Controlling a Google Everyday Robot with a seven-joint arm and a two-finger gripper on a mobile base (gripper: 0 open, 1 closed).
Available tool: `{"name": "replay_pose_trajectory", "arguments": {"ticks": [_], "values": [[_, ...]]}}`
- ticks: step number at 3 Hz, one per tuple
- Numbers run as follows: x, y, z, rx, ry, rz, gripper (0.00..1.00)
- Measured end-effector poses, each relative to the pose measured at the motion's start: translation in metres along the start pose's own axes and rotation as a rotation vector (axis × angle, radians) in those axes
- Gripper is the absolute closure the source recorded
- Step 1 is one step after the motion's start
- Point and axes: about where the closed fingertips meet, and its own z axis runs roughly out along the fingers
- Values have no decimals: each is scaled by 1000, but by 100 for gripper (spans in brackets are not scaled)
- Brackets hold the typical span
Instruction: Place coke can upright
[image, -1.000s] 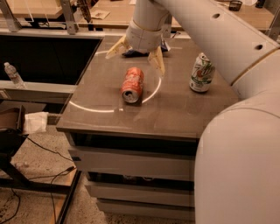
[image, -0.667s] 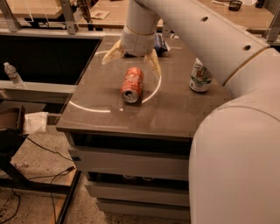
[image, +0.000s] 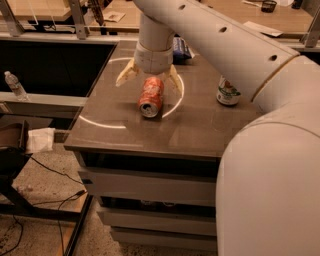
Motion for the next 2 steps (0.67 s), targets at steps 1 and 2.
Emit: {"name": "replay_pose_trajectory", "arguments": {"ticks": [1, 2], "values": [[-1, 6, 7, -34, 23, 12, 18], [-1, 9, 12, -48, 50, 27, 40]]}}
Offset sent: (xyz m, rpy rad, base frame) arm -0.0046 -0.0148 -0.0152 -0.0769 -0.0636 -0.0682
